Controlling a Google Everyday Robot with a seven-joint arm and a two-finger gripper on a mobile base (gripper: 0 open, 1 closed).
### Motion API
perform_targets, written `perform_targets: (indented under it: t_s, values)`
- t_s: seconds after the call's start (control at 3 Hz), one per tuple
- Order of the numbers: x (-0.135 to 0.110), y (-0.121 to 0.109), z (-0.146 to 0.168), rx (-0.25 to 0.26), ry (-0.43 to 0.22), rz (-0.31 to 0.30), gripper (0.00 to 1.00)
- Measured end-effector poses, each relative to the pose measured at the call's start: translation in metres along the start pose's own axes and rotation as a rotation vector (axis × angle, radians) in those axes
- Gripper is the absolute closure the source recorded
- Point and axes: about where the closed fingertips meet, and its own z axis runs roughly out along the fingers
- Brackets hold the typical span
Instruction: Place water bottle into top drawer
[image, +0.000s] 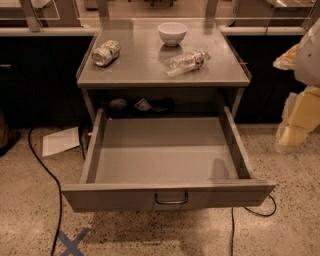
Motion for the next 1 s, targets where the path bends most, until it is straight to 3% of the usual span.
perform_targets:
  t_s: [0.33, 0.67, 1.0]
  values:
    - [-0.001, -0.001, 0.000, 0.006, 0.001, -0.002, 0.00]
    - [-0.011, -0.017, 0.016, 0.026, -0.010, -0.020, 0.00]
    - [-0.033, -0.056, 0.041, 0.039, -0.018, -0.088, 0.00]
